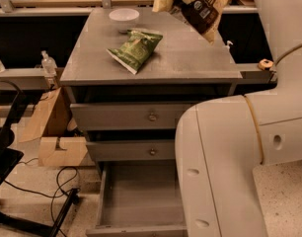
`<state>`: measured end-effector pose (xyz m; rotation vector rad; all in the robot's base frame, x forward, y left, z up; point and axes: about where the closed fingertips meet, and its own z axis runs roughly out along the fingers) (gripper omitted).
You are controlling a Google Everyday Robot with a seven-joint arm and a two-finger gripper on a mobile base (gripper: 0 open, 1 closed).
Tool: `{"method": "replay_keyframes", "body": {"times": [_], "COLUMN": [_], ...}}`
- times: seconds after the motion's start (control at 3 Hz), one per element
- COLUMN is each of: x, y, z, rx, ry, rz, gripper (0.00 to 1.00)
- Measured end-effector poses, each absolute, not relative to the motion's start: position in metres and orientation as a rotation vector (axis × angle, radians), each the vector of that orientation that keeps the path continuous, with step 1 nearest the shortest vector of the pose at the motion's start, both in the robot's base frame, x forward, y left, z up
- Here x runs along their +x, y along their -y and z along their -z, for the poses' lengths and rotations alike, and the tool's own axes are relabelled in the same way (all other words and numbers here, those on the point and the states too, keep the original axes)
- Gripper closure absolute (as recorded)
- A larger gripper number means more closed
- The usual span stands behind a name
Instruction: Pick brown chip bag from bottom drawer and place on counter
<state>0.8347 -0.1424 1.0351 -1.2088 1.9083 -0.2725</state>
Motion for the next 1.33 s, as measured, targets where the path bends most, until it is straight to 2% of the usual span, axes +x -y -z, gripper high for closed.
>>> {"method": "replay_keyframes", "body": {"times": [0.67,1.0,1.33], "x": [0.8377,0.8400,0.8400], "y": [0.1396,0.1375,0.1375], "z": [-1.0281,-1.0224,-1.0224], "rx": [-1.215,-1.219,-1.219], "ry": [-1.914,-1.920,-1.920], "rz": [0.266,0.261,0.261], "gripper": [0.28,0.00,0.00]}}
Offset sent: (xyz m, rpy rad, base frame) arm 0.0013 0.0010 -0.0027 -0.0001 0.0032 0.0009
